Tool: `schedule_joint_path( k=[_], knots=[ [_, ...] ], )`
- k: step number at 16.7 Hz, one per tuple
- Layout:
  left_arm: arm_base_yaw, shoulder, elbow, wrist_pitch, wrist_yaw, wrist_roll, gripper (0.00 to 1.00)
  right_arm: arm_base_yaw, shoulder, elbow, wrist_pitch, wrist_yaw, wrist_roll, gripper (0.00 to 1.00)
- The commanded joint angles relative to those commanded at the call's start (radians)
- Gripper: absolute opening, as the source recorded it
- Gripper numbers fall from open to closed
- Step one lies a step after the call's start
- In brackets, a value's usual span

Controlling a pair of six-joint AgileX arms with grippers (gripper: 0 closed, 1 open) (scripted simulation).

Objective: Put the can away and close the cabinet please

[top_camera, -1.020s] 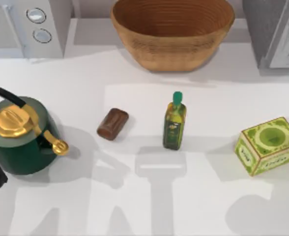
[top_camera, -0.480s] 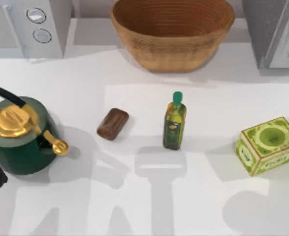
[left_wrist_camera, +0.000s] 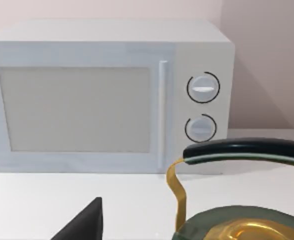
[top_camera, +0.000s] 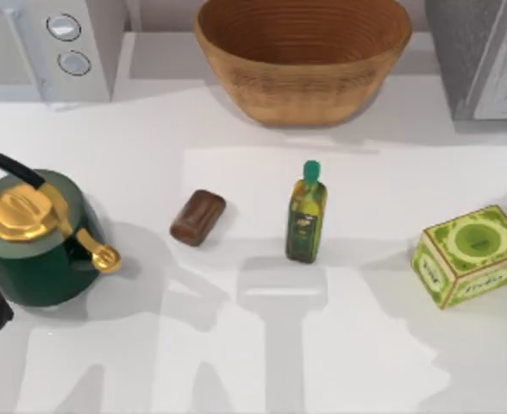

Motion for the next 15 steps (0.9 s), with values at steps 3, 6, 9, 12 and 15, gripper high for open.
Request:
schedule_joint_path(
  k=[3,6,9,12,15],
  knots=[
    [0.000,0.000,0.000,0.000,0.000,0.000,1.00,0.010,0.059,0.002,0.052,-0.005,-0.001,1.00],
    [0.000,0.000,0.000,0.000,0.000,0.000,1.00,0.011,0.060,0.002,0.053,-0.005,0.000,1.00],
    [0.000,0.000,0.000,0.000,0.000,0.000,1.00,0.011,0.060,0.002,0.053,-0.005,0.000,0.85],
    [0.000,0.000,0.000,0.000,0.000,0.000,1.00,0.011,0.060,0.002,0.053,-0.005,0.000,0.62],
    [0.000,0.000,0.000,0.000,0.000,0.000,1.00,0.011,0.060,0.002,0.053,-0.005,0.000,0.40]
  ],
)
